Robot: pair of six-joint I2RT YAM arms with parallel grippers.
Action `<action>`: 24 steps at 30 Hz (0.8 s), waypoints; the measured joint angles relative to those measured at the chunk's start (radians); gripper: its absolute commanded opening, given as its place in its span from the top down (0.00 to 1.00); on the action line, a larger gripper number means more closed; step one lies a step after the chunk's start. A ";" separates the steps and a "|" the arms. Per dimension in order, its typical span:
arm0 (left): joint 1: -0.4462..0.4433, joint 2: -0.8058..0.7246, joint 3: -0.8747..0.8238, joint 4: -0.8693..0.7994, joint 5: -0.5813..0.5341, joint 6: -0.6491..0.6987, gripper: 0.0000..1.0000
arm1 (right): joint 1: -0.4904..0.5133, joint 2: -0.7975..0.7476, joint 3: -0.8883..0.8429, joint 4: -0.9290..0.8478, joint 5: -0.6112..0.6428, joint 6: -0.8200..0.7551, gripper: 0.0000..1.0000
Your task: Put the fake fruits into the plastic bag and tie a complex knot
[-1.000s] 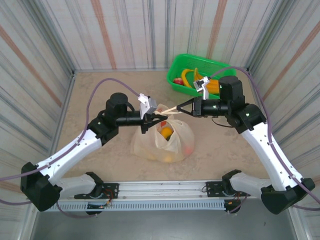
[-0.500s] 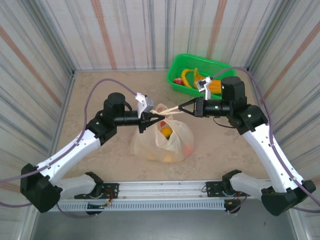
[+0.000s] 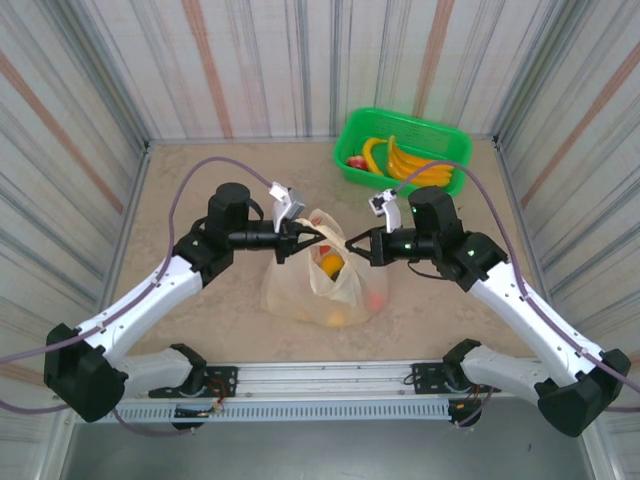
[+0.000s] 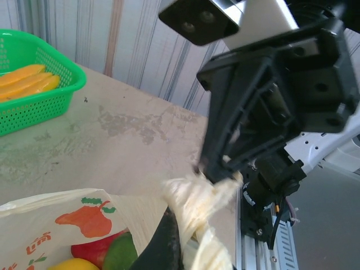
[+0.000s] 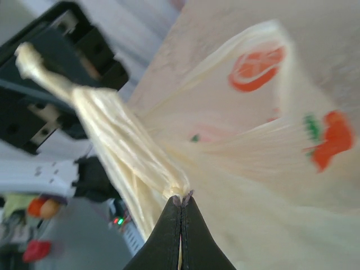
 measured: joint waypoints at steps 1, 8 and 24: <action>0.000 0.000 -0.002 -0.003 0.000 -0.002 1.00 | -0.021 -0.005 -0.008 0.019 0.009 0.005 1.00; -0.001 0.000 -0.017 0.013 0.003 -0.019 0.92 | -0.044 -0.042 -0.023 0.067 0.013 0.023 1.00; 0.025 0.000 -0.037 0.113 0.014 -0.114 0.62 | 0.103 -0.010 -0.023 0.041 0.113 0.031 1.00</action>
